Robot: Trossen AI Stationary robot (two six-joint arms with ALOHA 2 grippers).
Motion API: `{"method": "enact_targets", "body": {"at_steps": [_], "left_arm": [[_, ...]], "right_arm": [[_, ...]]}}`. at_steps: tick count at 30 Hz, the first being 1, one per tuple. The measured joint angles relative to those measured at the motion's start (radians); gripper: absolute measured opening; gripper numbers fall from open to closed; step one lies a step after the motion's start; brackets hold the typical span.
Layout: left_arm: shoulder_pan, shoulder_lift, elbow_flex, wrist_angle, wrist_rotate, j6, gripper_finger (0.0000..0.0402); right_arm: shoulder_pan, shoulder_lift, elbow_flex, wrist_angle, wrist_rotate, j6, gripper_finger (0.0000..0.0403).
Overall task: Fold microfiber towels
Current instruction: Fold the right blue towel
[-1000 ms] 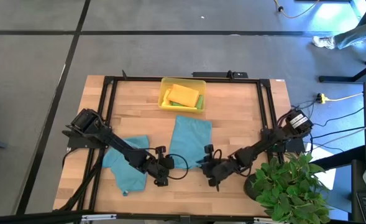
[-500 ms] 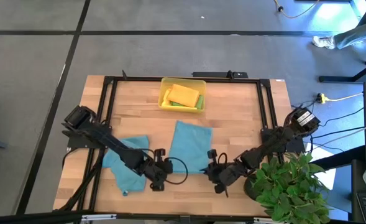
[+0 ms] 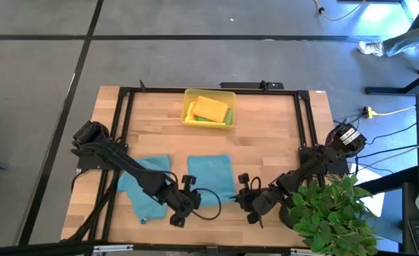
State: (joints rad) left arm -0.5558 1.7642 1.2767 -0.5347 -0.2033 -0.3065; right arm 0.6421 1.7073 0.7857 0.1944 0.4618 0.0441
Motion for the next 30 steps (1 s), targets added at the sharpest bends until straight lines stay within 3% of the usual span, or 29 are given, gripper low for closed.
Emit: {"method": "enact_targets", "body": {"at_steps": [7, 19, 27, 30], "left_arm": [[0.11, 0.0, -0.013, -0.158, -0.017, 0.029, 0.0], [0.294, 0.0, -0.097, -0.16, 0.015, 0.159, 0.0], [0.404, 0.0, -0.161, -0.11, 0.012, 0.213, 0.0], [0.436, 0.0, -0.161, -0.089, 0.016, 0.237, 0.0]], "right_arm": [[-0.079, -0.001, -0.001, -0.014, 0.086, 0.024, 0.0002], [-0.261, -0.002, -0.033, -0.039, 0.114, 0.103, 0.0002], [-0.352, -0.002, -0.135, 0.117, 0.11, 0.165, 0.0001], [-0.393, -0.002, -0.165, 0.159, 0.063, 0.169, 0.0002]]}}
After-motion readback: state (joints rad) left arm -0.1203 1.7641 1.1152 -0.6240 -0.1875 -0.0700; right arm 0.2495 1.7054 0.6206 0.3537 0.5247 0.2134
